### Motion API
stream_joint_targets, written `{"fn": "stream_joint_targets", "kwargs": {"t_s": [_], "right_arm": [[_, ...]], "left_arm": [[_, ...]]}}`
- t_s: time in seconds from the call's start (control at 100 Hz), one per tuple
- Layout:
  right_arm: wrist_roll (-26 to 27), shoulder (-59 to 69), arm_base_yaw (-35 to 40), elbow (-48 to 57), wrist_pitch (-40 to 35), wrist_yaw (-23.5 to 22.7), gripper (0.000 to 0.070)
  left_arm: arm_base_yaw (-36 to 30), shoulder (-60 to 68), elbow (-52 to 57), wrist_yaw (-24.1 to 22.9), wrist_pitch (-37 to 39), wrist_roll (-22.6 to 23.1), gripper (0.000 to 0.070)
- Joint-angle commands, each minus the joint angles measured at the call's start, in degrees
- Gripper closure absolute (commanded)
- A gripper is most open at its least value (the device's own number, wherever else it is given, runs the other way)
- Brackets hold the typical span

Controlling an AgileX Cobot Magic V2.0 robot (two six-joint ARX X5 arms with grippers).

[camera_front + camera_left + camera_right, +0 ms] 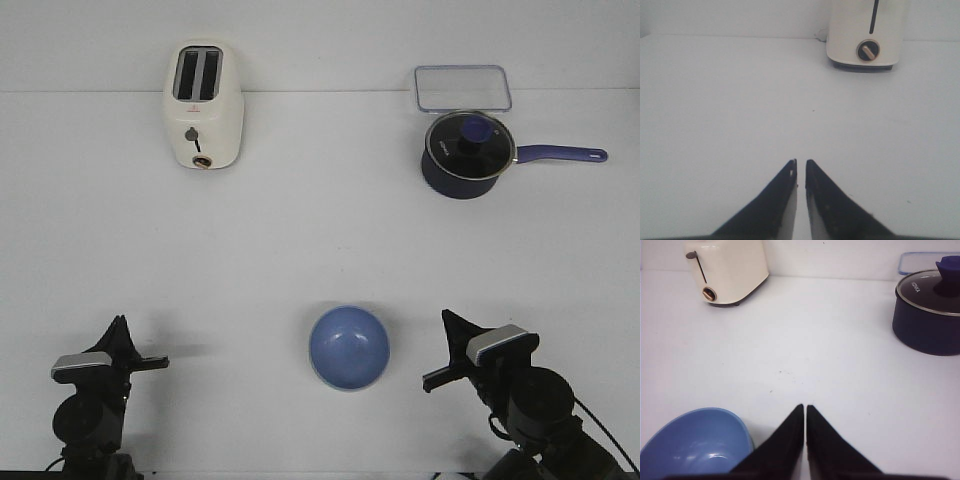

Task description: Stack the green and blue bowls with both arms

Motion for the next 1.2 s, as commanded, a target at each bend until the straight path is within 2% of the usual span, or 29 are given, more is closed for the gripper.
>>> {"fn": "stream_joint_targets", "kwargs": {"t_s": [0.0,0.69,0.77,0.85,1.03,1.19], "right_arm": [[0.6,0.0,0.5,0.5,0.8,0.0,0.0690],[0.4,0.0,0.5,0.5,0.8,0.0,0.0690],[-4.9,-0.1,-0.5,0.5,0.7,2.4,0.0690],[-8.3,-1.1,-5.3,-0.9,1.9,2.9,0.0689],[-11.0,-10.8,-24.9,-13.6,13.5,-8.1,0.0690],[-11.3,-19.2,-35.2,-24.9,17.4,-13.2,0.0690]], "left_arm": [[0.1,-0.1,-1.2,0.1,0.7,0.9,0.0685],[0.1,-0.1,-1.2,0.1,0.7,0.9,0.0685],[0.1,-0.1,-1.2,0.1,0.7,0.9,0.0685],[0.1,-0.1,-1.2,0.1,0.7,0.9,0.0685],[0.1,-0.1,-1.2,0.1,0.7,0.9,0.0685],[0.1,-0.1,-1.2,0.1,0.7,0.9,0.0685]]}}
